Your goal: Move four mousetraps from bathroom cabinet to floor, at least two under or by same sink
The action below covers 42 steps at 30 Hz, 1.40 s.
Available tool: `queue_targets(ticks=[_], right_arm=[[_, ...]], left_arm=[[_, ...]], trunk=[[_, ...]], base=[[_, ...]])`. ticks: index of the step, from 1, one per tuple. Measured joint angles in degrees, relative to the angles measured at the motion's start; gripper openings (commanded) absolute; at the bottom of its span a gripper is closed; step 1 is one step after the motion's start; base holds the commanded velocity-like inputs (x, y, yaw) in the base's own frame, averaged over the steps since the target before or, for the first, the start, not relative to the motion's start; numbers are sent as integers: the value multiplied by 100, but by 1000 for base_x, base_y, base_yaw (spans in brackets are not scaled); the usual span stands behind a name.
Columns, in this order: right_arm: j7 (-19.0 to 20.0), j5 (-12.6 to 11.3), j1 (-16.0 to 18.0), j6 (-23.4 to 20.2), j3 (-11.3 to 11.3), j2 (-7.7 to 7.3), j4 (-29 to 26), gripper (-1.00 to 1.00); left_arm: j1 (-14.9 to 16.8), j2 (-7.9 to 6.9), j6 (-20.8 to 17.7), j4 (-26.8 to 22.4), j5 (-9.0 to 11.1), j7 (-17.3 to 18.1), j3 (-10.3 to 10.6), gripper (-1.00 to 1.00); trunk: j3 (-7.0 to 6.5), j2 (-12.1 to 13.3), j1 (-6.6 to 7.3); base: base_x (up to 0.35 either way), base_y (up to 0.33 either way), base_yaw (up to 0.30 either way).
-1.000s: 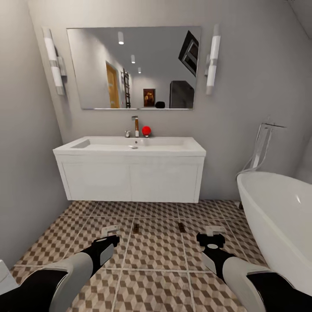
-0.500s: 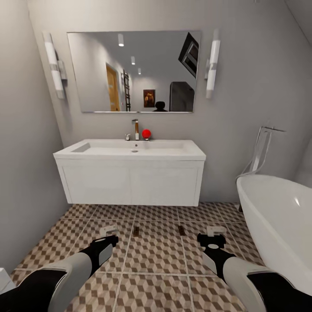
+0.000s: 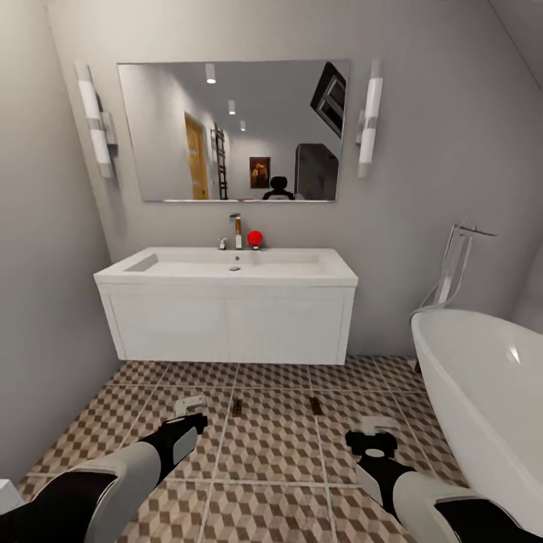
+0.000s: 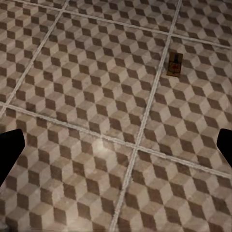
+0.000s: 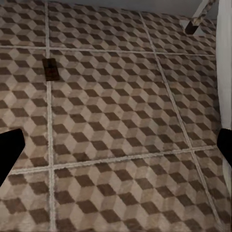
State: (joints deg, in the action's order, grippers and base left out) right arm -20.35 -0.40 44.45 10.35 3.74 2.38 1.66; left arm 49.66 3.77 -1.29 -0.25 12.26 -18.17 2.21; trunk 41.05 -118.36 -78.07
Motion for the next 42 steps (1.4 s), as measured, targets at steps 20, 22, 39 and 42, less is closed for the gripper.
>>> queue_targets(ticks=[20, 22, 39, 42], right_arm=[[4, 9, -622, -141, 10, -300, 3, 100], [7, 9, -619, -162, 11, -349, 2, 100], [18, 5, -661, -237, 9, -481, 5, 100], [28, 3, -789, -272, 5, -503, 7, 100]], left_arm=[[-224, -32, 31, 1, 2, -1, -5, 100], [-236, -33, 31, 1, 2, -1, -6, 100], [-798, -33, -8, 3, 9, -1, -14, 100], [-1034, -34, -7, 3, 10, -1, -17, 100]], trunk=[[-359, 802, 439], [-395, 882, 483], [-699, 1564, 857], [-753, 1685, 922]], base=[[0, 0, 0], [0, 0, 0], [0, 0, 0], [0, 0, 0]])
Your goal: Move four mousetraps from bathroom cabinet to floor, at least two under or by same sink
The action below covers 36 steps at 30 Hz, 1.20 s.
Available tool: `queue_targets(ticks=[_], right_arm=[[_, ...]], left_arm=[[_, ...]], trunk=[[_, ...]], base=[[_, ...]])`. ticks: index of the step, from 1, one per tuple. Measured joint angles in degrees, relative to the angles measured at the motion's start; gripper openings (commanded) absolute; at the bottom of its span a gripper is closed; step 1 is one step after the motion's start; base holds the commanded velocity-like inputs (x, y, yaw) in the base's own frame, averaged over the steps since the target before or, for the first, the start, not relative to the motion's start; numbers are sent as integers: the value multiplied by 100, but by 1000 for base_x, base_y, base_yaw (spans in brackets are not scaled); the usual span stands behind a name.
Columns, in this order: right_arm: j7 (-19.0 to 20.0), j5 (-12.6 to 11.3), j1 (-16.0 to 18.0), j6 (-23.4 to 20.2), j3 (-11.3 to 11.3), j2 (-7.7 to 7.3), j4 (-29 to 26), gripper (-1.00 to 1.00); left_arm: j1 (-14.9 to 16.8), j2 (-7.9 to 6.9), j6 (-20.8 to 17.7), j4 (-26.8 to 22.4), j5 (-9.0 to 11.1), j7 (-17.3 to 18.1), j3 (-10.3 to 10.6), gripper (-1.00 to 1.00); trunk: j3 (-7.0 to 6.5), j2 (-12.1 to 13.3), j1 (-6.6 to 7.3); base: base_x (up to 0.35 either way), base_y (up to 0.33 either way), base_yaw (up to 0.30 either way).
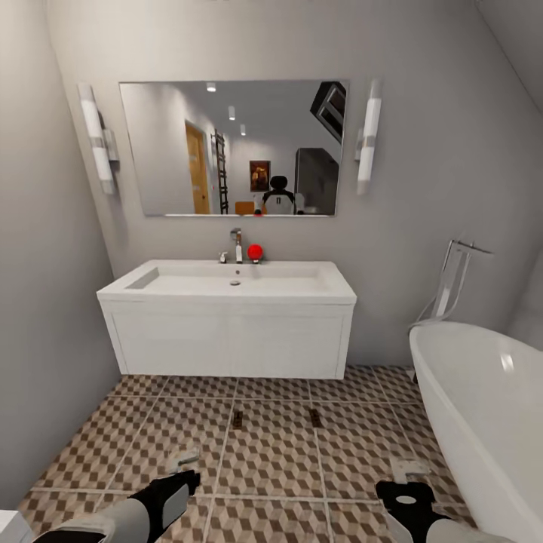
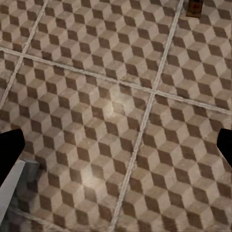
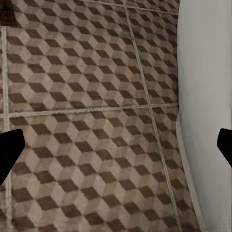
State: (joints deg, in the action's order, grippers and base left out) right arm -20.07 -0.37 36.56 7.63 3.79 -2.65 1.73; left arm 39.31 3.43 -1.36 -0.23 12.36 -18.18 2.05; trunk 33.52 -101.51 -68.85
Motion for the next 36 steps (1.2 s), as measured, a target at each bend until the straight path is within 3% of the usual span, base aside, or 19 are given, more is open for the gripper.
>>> queue_targets(ticks=[3, 16, 26, 36], right_arm=[[43, -5, -328, -91, -6, -39, 2, 100], [345, -4, -1770, -298, -3, -64, 2, 100], [728, -3, -2267, -324, -4, -54, 2, 100], [921, -19, -2496, -332, -4, -24, 2, 100]], left_arm=[[-390, -1, 1, 0, 1, 2, -2, 100], [-1774, 24, 39, 0, -11, 37, 3, 100], [-2282, 13, 58, -1, -8, 147, 6, 100], [-2517, -6, 81, -1, 37, 203, 4, 100]], trunk=[[-53, 120, 66], [-54, 121, 67], [-55, 121, 67], [-55, 121, 67]], base=[[0, 0, 0], [0, 0, 0], [0, 0, 0], [0, 0, 0]])
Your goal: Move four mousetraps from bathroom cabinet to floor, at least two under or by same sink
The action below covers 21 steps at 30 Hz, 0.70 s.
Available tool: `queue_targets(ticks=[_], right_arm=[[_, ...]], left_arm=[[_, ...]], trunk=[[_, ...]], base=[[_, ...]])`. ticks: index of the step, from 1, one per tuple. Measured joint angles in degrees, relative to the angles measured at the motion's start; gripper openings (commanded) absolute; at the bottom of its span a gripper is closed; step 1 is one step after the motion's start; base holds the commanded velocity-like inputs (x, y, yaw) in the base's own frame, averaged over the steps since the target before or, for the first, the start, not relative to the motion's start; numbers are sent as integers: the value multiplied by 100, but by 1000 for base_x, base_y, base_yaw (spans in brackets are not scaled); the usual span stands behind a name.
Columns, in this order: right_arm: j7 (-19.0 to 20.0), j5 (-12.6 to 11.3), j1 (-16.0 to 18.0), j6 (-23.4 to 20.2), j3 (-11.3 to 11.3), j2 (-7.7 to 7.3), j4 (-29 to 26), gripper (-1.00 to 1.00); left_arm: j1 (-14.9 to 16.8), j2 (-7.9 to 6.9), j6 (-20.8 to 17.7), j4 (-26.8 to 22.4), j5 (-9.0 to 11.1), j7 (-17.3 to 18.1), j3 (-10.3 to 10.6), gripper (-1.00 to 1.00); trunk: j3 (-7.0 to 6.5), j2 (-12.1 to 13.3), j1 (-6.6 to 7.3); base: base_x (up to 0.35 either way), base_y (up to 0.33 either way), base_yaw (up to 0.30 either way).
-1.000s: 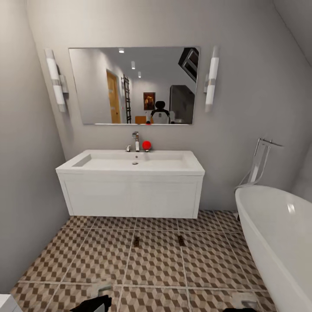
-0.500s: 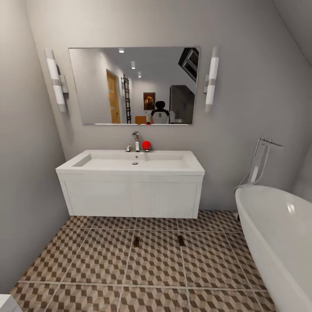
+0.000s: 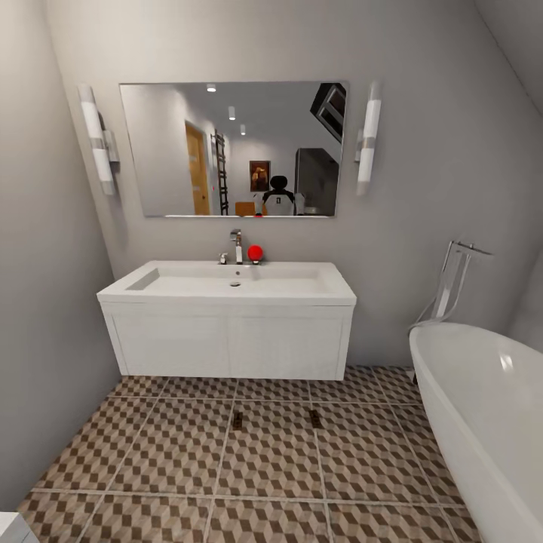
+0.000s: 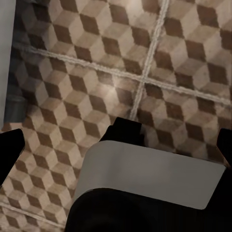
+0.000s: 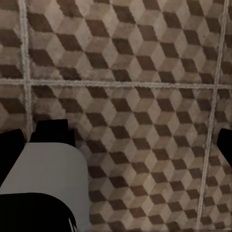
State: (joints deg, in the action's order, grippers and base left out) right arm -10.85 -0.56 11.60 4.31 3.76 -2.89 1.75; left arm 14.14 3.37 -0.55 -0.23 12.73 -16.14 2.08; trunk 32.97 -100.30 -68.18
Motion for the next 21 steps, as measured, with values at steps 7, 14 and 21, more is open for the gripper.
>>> queue_targets(ticks=[7, 14, 21], right_arm=[[57, -33, -79, 7, -5, 8, 0, 100], [72, -41, -179, 60, -8, 20, 0, 100], [76, -46, -227, 76, -13, 17, 0, 100]], left_arm=[[-132, -63, 175, -3, 349, 4, -3, 100], [-164, -209, 386, -6, 691, 9, 3, 100], [-180, -279, 456, -4, 802, 15, 5, 100]], trunk=[[0, 0, 0], [0, 0, 0], [0, 0, 0]], base=[[0, 0, 0], [0, 0, 2], [0, 0, 127]])
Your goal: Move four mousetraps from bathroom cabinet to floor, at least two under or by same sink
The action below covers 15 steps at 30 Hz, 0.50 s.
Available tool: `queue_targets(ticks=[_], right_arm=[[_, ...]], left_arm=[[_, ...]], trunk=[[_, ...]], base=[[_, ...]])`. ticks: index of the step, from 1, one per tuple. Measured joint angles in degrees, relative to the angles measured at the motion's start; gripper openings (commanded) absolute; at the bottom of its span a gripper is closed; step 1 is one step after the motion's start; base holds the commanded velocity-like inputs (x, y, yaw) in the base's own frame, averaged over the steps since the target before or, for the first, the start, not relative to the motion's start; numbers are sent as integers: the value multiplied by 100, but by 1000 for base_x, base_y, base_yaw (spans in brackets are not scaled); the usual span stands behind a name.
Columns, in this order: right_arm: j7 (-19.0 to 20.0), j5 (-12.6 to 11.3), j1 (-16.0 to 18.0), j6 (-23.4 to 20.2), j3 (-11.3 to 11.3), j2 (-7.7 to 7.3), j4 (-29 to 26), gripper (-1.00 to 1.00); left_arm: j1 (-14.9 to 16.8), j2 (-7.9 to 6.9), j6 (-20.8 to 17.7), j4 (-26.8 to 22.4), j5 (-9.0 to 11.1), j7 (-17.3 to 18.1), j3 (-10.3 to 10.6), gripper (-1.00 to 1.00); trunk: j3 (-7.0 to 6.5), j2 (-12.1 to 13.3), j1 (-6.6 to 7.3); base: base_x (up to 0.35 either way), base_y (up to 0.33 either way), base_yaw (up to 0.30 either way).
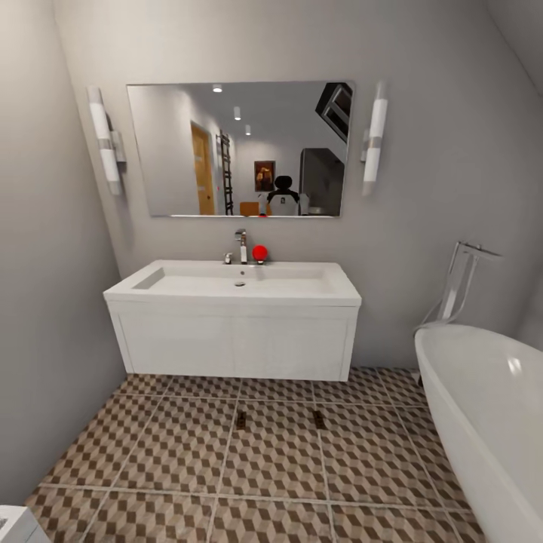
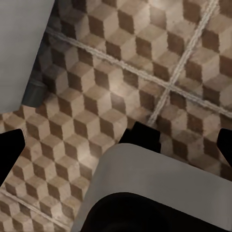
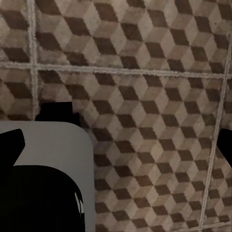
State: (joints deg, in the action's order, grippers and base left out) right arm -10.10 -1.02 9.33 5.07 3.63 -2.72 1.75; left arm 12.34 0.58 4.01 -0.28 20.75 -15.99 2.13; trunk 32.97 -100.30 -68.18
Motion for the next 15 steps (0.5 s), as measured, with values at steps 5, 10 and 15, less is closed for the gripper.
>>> queue_targets(ticks=[5, 10, 15], right_arm=[[1, -1, -11, 4, -2, -1, 0, 100], [2, -2, -15, 10, -3, -1, 0, 100], [3, -2, -16, 25, -3, -1, 0, 100]], left_arm=[[-16, -14, 23, 2, 25, 4, 0, 100], [-32, -19, 32, -1, 31, 5, 0, 100], [-41, -5, 41, -2, 29, 5, 1, 100]], trunk=[[0, 0, 0], [0, 0, 0], [0, 0, 0]], base=[[0, 0, 230], [0, 0, 255], [0, 0, 266]])
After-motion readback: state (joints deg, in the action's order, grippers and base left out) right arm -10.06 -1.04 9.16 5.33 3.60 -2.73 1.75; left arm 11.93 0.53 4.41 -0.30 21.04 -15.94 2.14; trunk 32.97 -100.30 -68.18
